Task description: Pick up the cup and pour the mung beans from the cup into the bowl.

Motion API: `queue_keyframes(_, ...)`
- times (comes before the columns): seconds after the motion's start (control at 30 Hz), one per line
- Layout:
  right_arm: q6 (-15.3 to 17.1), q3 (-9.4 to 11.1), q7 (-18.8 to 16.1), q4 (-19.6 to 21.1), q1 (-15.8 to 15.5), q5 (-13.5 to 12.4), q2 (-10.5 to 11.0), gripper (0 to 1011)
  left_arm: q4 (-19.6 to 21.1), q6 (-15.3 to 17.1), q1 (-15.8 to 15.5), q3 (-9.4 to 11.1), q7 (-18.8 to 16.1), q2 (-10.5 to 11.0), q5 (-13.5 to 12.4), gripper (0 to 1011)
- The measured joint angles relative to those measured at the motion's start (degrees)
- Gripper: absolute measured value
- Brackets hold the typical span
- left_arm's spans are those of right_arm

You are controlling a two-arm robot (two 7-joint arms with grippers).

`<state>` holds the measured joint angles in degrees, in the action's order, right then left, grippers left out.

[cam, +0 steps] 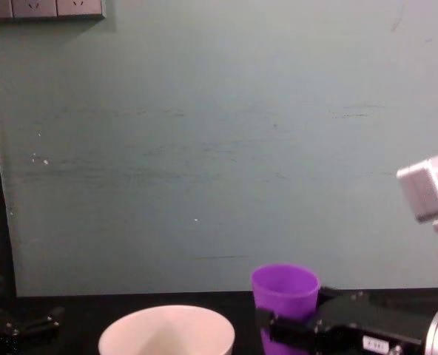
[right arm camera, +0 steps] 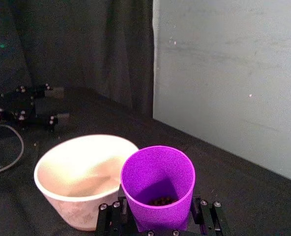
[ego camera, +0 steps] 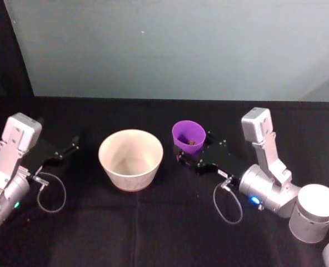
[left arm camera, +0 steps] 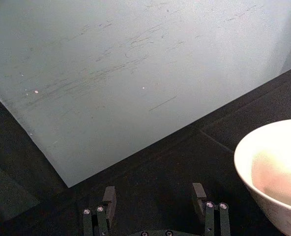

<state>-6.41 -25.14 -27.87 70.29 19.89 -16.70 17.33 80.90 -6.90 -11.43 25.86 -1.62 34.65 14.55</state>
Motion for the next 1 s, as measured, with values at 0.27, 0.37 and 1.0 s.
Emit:
queue_keyframes(0.27, 6.02, 1.89, 2.58, 7.21, -1.91, -0.63, 1.62, 726, 0.0, 0.0, 0.0, 0.0, 0.0, 0.0, 0.0, 1011)
queue_keyframes(0.37, 7.82, 2.42, 3.47, 8.84, -2.41, -0.97, 1.98, 726, 0.0, 0.0, 0.0, 0.0, 0.0, 0.0, 0.0, 1012)
queue_keyframes(1.0, 10.71, 5.1, 6.13, 11.78, -4.01, -2.57, 2.49, 726, 0.0, 0.0, 0.0, 0.0, 0.0, 0.0, 0.0, 1011)
